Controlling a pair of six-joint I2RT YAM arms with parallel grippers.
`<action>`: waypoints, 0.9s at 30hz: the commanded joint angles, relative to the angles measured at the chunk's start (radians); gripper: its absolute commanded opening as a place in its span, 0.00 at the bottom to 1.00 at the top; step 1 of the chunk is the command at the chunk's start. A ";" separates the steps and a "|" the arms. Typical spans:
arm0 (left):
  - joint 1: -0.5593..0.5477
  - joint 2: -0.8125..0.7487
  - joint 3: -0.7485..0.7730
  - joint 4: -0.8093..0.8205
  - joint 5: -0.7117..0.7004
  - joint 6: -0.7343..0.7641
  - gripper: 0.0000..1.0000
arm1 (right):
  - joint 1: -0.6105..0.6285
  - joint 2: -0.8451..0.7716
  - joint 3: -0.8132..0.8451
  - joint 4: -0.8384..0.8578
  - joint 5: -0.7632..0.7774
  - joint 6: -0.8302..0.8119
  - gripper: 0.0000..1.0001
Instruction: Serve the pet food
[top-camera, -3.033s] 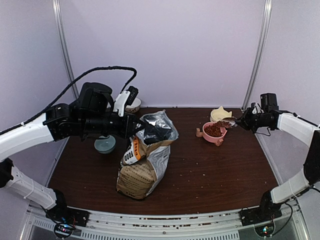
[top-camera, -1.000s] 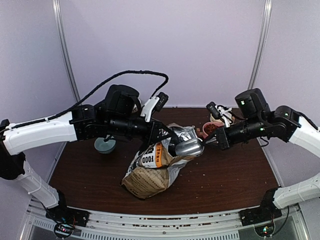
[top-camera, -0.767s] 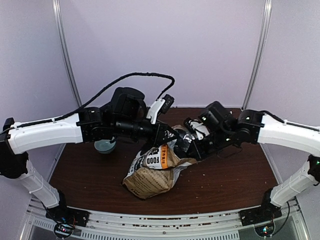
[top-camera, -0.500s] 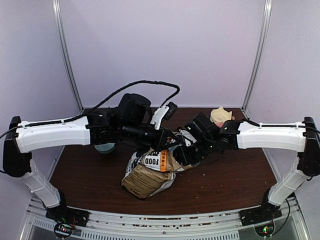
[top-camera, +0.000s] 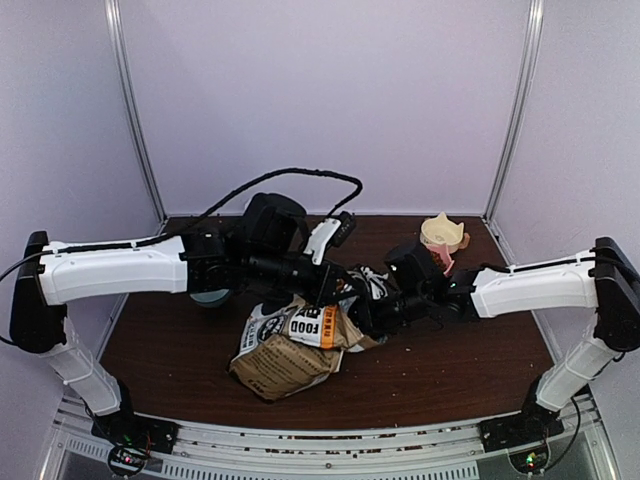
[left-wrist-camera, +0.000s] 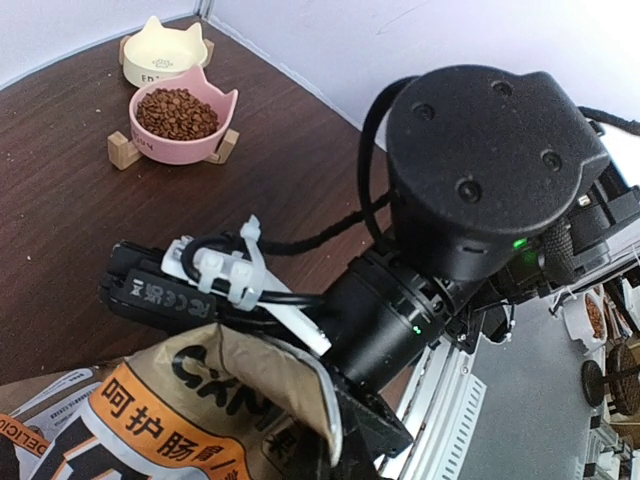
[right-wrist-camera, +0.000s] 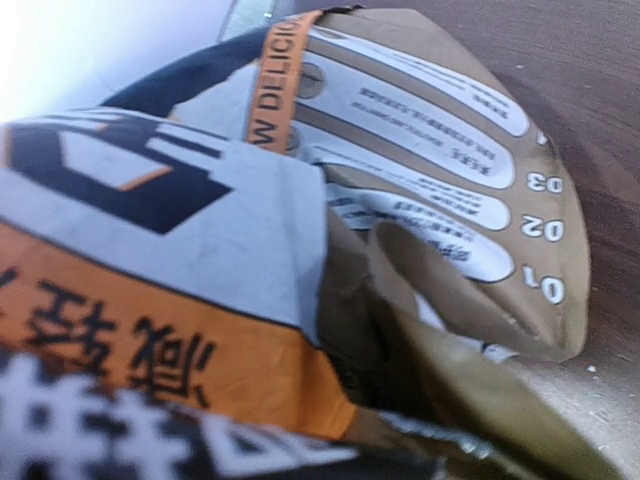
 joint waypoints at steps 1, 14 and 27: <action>-0.014 -0.042 0.004 0.209 0.045 0.000 0.00 | -0.009 -0.075 -0.046 0.258 -0.180 0.118 0.00; -0.014 -0.225 -0.064 0.143 -0.114 0.015 0.00 | -0.142 -0.370 -0.206 0.309 -0.221 0.295 0.00; -0.012 -0.320 -0.087 0.083 -0.183 0.045 0.00 | -0.253 -0.622 -0.291 0.179 -0.202 0.319 0.00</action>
